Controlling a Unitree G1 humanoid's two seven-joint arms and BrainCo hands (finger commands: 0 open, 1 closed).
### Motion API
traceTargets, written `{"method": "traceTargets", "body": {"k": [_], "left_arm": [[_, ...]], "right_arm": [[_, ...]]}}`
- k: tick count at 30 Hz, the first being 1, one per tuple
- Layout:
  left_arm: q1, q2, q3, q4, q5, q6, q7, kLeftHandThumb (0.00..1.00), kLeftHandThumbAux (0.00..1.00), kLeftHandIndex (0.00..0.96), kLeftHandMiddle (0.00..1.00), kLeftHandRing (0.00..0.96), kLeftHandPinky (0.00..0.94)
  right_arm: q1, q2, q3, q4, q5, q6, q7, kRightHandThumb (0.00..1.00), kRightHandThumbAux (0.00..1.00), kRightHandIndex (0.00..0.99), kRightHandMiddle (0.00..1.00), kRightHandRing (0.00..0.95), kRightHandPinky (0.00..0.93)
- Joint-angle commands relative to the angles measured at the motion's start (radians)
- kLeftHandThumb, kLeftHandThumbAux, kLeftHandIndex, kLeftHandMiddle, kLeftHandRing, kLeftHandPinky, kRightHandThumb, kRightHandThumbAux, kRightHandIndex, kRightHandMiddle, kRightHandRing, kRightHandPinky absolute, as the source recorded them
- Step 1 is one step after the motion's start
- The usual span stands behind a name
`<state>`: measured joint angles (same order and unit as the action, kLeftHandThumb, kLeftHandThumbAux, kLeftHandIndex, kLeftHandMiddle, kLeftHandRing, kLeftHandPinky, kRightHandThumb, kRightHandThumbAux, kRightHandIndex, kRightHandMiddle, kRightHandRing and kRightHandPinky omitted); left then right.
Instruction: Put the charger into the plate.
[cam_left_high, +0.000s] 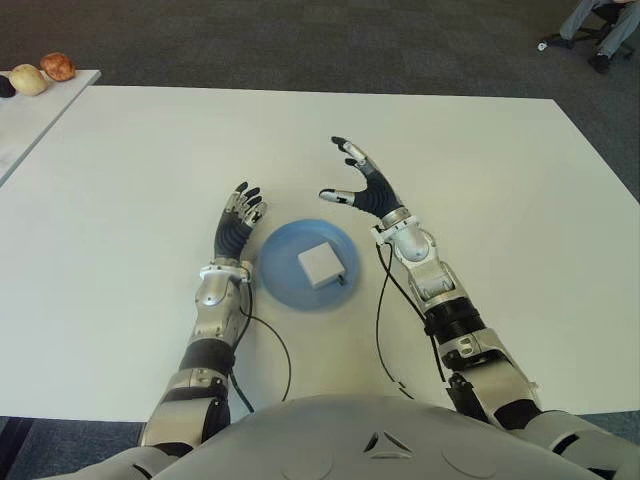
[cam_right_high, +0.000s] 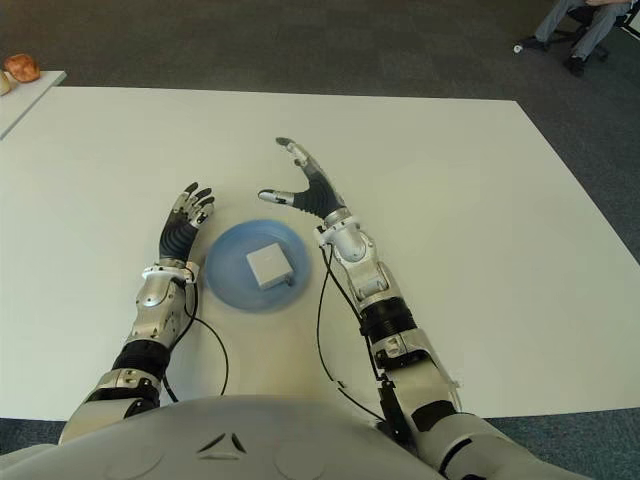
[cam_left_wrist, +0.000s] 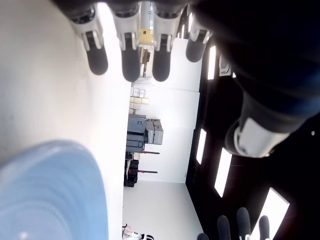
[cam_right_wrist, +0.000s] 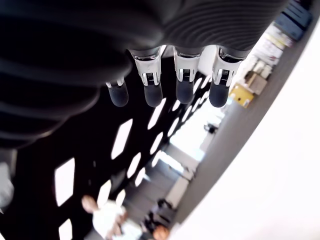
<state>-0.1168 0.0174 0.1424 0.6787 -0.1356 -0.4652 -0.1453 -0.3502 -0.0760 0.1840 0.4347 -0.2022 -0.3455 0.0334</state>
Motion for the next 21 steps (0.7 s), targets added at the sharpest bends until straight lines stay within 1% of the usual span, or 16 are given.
{"method": "traceTargets", "body": {"k": [1, 4, 7, 12, 16, 21], "left_arm": [[0.05, -0.003, 0.002, 0.062, 0.017, 0.045, 0.031, 0.0, 0.578, 0.044, 0.166, 0.145, 0.115], [0.054, 0.002, 0.005, 0.061, 0.021, 0.044, 0.04, 0.0, 0.586, 0.026, 0.164, 0.145, 0.11], [0.054, 0.005, 0.008, 0.067, 0.02, 0.039, 0.043, 0.0, 0.595, 0.011, 0.159, 0.141, 0.094], [0.056, 0.011, 0.007, 0.074, 0.028, 0.027, 0.046, 0.0, 0.598, 0.001, 0.151, 0.131, 0.086], [0.058, 0.016, 0.008, 0.077, 0.026, 0.024, 0.038, 0.0, 0.6, 0.0, 0.148, 0.129, 0.092], [0.06, 0.022, 0.007, 0.078, 0.024, 0.024, 0.029, 0.0, 0.596, 0.0, 0.147, 0.128, 0.085]], "right_arm": [[0.019, 0.06, -0.082, 0.166, 0.125, -0.043, 0.006, 0.083, 0.621, 0.0, 0.0, 0.0, 0.0], [0.029, 0.092, -0.123, 0.244, 0.183, -0.107, 0.021, 0.072, 0.68, 0.0, 0.0, 0.0, 0.0], [0.023, 0.107, -0.15, 0.291, 0.22, -0.141, 0.048, 0.047, 0.728, 0.0, 0.0, 0.0, 0.0], [0.001, 0.13, -0.195, 0.371, 0.278, -0.157, 0.091, 0.012, 0.784, 0.012, 0.009, 0.0, 0.0], [-0.012, 0.143, -0.209, 0.403, 0.284, -0.163, 0.097, 0.002, 0.813, 0.024, 0.02, 0.0, 0.001], [-0.022, 0.151, -0.218, 0.428, 0.278, -0.172, 0.103, 0.0, 0.827, 0.035, 0.026, 0.0, 0.0]]}}
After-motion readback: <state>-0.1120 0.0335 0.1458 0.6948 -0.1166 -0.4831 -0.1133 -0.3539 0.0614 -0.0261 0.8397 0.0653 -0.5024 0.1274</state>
